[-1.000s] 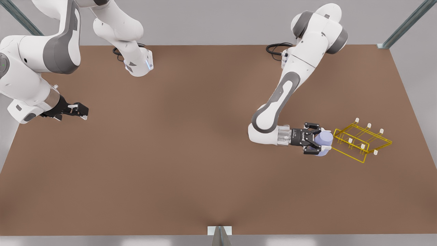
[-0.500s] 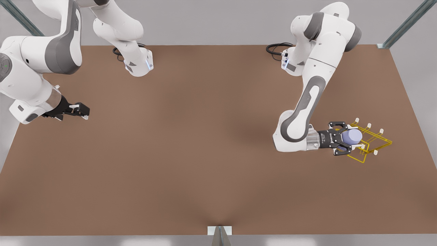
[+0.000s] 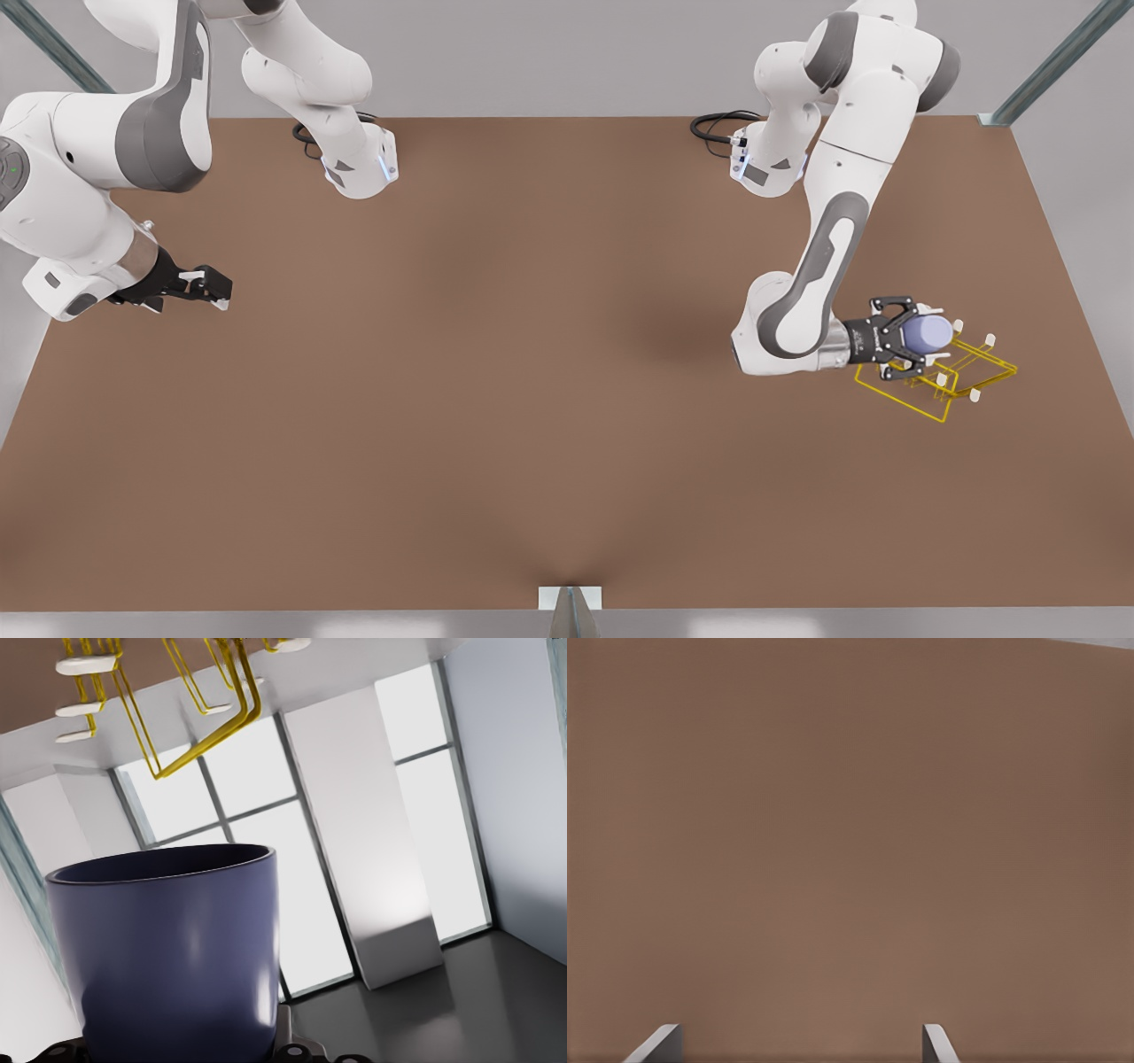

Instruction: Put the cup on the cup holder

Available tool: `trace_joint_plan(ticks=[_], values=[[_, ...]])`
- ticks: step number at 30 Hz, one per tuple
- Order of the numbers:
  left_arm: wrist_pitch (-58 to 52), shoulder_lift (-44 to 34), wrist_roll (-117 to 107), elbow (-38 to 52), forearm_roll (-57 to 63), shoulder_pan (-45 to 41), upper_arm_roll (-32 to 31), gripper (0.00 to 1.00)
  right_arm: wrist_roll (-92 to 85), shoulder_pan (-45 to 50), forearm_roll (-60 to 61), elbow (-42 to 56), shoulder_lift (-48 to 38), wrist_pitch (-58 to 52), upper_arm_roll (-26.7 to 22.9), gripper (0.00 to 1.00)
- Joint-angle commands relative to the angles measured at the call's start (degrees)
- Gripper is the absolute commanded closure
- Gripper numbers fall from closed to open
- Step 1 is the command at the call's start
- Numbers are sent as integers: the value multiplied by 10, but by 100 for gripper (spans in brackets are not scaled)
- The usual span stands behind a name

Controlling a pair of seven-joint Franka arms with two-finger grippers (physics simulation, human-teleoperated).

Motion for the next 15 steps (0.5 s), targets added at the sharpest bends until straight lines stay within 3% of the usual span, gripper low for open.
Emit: trace_joint_plan(ticks=[1, 15], values=[[11, 0, -56, -4, -21, 0, 0, 22, 0, 0, 0, 0, -1, 0, 0, 0], [56, 16, -205, -44, -33, 25, 1, 22, 3, 21, -23, -4, 4, -4, -1, 0]])
